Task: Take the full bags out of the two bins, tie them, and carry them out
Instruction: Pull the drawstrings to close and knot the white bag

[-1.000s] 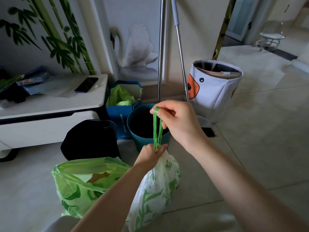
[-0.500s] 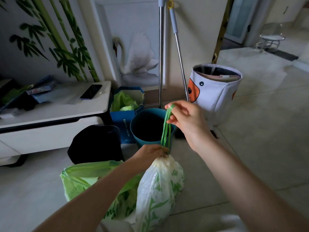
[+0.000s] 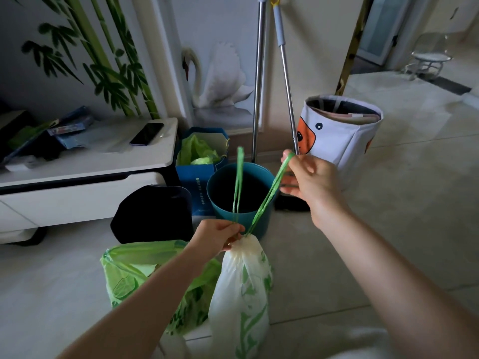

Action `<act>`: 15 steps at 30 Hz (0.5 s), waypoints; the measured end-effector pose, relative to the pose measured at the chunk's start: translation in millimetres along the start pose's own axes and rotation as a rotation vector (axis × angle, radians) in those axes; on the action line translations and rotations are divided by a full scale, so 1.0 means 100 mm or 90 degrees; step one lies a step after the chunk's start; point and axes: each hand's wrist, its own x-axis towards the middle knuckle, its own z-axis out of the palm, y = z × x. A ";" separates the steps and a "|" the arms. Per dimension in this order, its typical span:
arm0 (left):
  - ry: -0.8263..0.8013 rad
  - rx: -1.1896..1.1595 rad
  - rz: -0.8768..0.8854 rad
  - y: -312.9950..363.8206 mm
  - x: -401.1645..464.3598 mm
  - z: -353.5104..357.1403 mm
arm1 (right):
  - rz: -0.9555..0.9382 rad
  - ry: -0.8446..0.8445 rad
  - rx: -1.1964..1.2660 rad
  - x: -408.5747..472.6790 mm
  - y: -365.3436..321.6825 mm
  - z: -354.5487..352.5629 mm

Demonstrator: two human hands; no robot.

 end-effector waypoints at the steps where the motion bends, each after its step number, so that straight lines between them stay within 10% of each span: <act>1: 0.007 0.004 0.010 0.00 0.00 0.01 | 0.026 -0.010 -0.052 -0.02 0.01 0.00; 15: -0.229 0.347 0.129 0.10 -0.04 0.07 | 0.102 -0.215 -0.046 -0.26 0.00 0.17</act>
